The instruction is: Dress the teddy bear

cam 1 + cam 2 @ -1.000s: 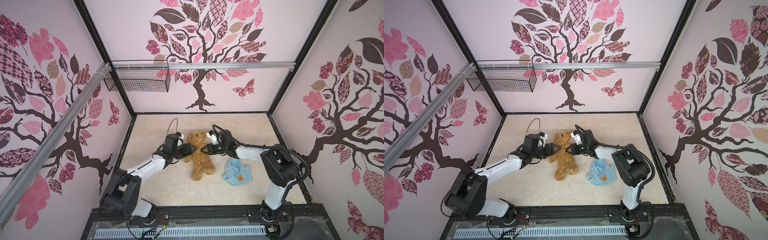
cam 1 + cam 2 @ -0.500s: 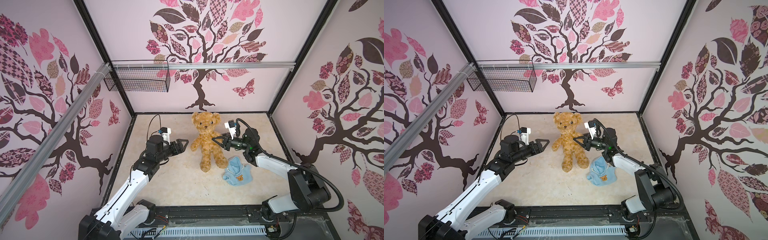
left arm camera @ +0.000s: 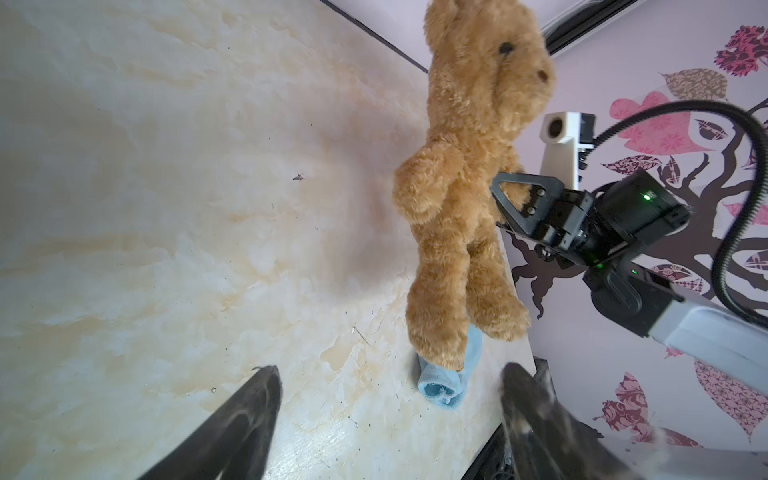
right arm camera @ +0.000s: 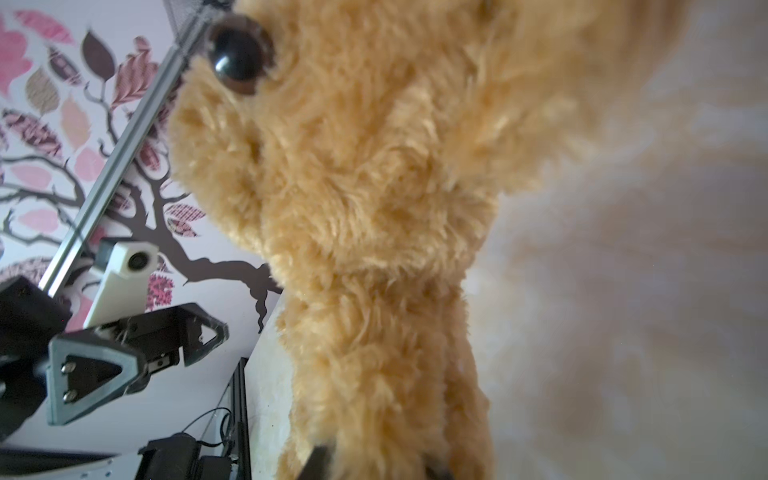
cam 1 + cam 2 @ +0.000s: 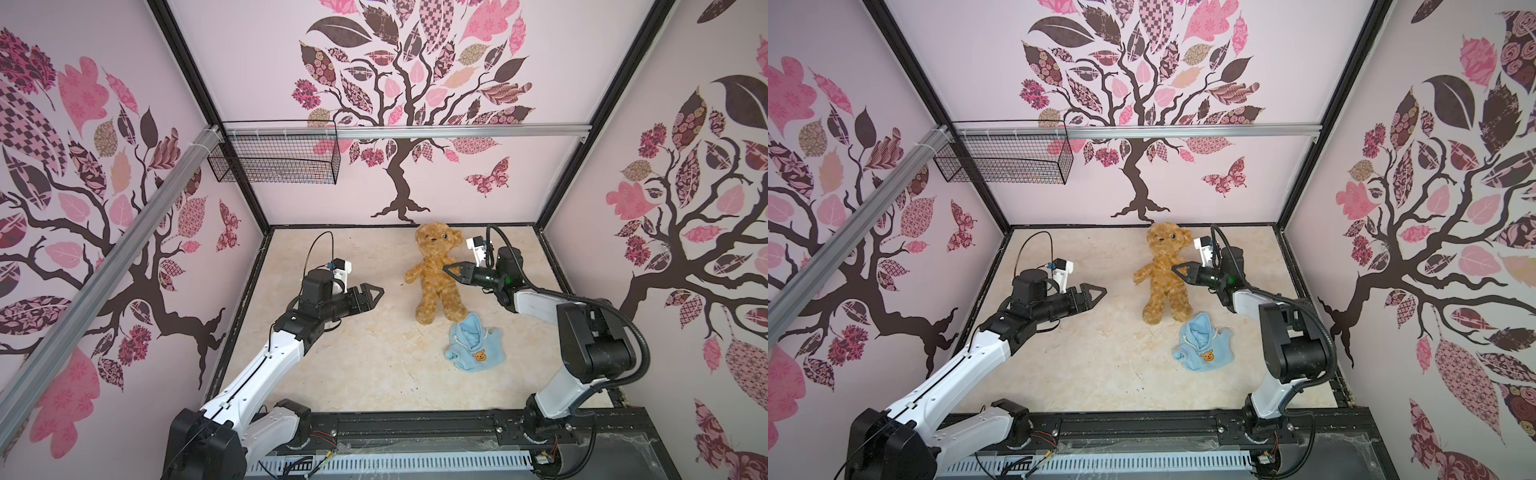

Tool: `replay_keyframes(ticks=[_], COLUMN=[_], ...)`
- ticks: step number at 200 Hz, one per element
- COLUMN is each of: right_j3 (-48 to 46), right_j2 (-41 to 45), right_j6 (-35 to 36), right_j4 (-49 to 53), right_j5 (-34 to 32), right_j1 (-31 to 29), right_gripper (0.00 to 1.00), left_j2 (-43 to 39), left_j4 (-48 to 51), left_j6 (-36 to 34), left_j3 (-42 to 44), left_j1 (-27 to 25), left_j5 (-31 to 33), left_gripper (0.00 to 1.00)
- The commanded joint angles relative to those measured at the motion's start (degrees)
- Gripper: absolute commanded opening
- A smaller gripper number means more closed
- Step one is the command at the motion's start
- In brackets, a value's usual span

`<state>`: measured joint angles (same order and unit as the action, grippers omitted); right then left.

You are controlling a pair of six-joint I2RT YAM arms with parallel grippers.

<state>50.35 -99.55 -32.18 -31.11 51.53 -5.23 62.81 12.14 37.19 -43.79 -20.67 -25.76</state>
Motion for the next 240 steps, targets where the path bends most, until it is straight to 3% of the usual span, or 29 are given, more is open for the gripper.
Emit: replay_keyframes(ticks=[1, 60, 100, 121, 131, 156, 185, 216, 240], right_j3=[5.25, 20.67, 23.56, 23.71, 23.37, 19.71, 9.09, -2.16, -7.53], right_j2=[-4.44, -16.08, -12.88, -8.42, -5.91, 2.27, 14.75, 25.7, 30.67], right_j6=[0.84, 14.23, 16.28, 17.28, 17.51, 16.45, 12.68, 11.72, 11.13], right_j4=[11.05, 38.73, 44.74, 46.47, 47.14, 45.92, 40.72, 39.75, 40.06], right_j5=[1.83, -7.79, -20.76, -26.48, -28.8, -33.83, -35.87, -36.94, -36.85], right_j1=[3.13, 5.43, 5.5, 5.5, 5.5, 5.48, 4.43, 2.97, 2.98], right_gripper=[0.16, 0.23, 0.67, 0.79, 0.9, 0.95, 0.95, 0.95, 0.95], left_j2=[0.41, 0.83, 0.96, 1.05, 0.79, 0.95, 4.34, 13.06, 22.18], left_j4=[-0.36, -0.85, -0.81, -0.96, -1.22, -1.07, -1.07, -1.0, -0.57], left_j6=[-1.46, -1.1, -1.23, -1.15, -1.06, -1.84, -4.05, -6.8, -7.48], left_j3=[0.26, 0.99, 0.77, 0.61, 0.8, 0.91, -0.47, -5.16, -11.09], left_j1=[-0.25, -3.12, -6.44, -8.28, -9.39, -14.08, -23.01, -32.57, -37.38], left_j5=[-1.92, -1.93, -0.25, 0.5, 1.4, 6.22, 13.64, 20.79, 22.49], left_gripper=[0.87, 0.88, 0.91, 0.93, 0.94, 0.94, 0.94, 0.91, 0.86])
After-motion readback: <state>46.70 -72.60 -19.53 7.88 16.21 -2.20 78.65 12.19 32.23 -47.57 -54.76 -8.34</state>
